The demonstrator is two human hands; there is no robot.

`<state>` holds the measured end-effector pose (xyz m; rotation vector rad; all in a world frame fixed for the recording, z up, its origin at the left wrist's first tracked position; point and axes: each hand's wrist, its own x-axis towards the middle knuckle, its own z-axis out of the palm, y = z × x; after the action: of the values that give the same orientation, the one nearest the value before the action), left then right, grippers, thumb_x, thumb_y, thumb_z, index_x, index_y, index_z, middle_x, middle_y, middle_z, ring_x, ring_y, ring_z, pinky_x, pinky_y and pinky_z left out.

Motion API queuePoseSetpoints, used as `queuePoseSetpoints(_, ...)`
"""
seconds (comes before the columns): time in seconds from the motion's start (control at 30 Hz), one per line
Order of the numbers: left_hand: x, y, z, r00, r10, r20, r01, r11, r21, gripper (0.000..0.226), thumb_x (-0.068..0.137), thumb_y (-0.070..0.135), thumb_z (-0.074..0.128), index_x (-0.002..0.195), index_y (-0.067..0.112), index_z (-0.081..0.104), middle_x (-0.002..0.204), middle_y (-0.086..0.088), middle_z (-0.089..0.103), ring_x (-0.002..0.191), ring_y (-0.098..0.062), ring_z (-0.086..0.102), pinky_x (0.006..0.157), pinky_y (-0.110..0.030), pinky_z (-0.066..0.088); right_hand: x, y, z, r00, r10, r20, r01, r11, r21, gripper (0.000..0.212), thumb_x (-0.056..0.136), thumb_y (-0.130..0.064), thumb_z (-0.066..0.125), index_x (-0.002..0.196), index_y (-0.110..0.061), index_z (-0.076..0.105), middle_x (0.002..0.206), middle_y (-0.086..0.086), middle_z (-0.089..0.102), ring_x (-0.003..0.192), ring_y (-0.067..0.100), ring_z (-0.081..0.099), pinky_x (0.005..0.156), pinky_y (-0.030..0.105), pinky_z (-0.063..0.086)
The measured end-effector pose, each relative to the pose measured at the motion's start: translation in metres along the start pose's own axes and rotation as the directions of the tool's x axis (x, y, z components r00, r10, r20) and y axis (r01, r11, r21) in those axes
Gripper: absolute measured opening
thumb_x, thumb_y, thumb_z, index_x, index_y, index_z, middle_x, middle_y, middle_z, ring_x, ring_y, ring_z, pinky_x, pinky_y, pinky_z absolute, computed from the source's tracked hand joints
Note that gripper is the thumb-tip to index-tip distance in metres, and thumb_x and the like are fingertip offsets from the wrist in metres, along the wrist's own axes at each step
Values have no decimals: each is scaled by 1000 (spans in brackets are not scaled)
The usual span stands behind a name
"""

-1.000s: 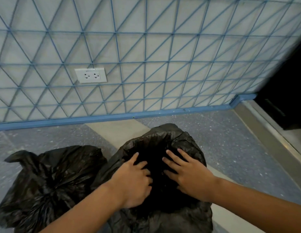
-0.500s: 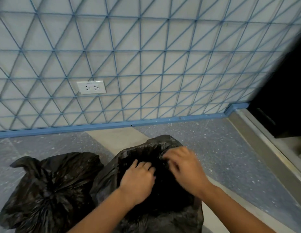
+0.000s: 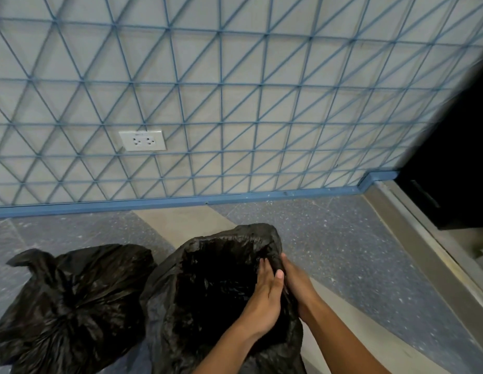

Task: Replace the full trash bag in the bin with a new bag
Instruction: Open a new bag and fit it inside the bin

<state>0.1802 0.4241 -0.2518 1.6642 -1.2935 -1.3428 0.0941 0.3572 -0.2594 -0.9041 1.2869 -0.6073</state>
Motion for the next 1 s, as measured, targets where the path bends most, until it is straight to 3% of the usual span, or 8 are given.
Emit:
queuePoseSetpoints(0.1,1,-3,2,1000,-4,21,4,1000,4,64,99,46,16,148,16,-12,156,5,-20,137,1,-19,113,-21,-9,13,-10,-2,983,-154,-102,161,985,64,33,99,-39,37,114,-24,63,121,1,64,113,16,60,102,38,45)
queuePoseSetpoints(0.2,1,2,1,1000,-11,11,11,999,-30,61,100,41,16,148,13,-11,157,1,-19,141,-4,-17,115,-22,-8,17,-10,8,996,-31,80,38,996,-84,38,98,-49,33,98,-32,67,100,-6,70,97,10,65,84,26,50)
queuePoseSetpoints(0.3,-2,12,-10,990,-43,-136,38,999,-33,55,101,38,24,149,11,19,158,-3,14,145,-10,11,115,-21,7,25,-12,8,991,-106,-80,83,967,-242,33,99,-28,43,90,-15,72,92,7,72,91,21,67,75,28,50)
queuePoseSetpoints(0.4,-15,20,-63,834,94,-544,-58,995,84,30,94,30,49,119,22,63,122,1,66,117,-14,57,100,-24,41,26,-29,-4,848,-404,-342,327,908,-262,16,97,-19,50,96,-19,65,97,-1,68,95,16,62,75,22,44)
queuePoseSetpoints(0.47,-15,15,-112,732,265,-628,-104,954,281,23,89,22,58,110,26,67,113,6,68,109,-11,58,98,-28,43,22,-48,1,826,-549,-129,521,830,-198,14,96,-20,53,103,-25,63,105,-15,62,100,-1,57,79,5,42)
queuePoseSetpoints(0.6,-4,-9,-164,930,96,-355,-14,974,227,25,89,10,59,112,18,64,113,3,64,112,-15,56,92,-21,41,33,-55,25,841,-401,363,537,703,-466,27,86,-21,67,113,-22,65,112,-11,61,104,-1,53,90,8,38)
queuePoseSetpoints(0.8,8,-35,-164,908,-19,-418,-40,990,-132,22,88,-8,53,94,11,64,84,2,66,83,-16,61,62,-3,46,48,-36,28,950,-247,189,300,892,-339,17,83,-7,66,80,-23,69,66,-10,70,60,5,65,57,15,48)
queuePoseSetpoints(1.0,-10,-29,-163,892,-76,-446,3,987,-162,25,90,6,57,115,10,60,111,-3,63,108,-17,56,90,-16,45,28,-45,22,949,-258,179,309,870,-385,11,90,-25,62,98,-21,67,90,-13,69,81,-1,64,65,2,44)
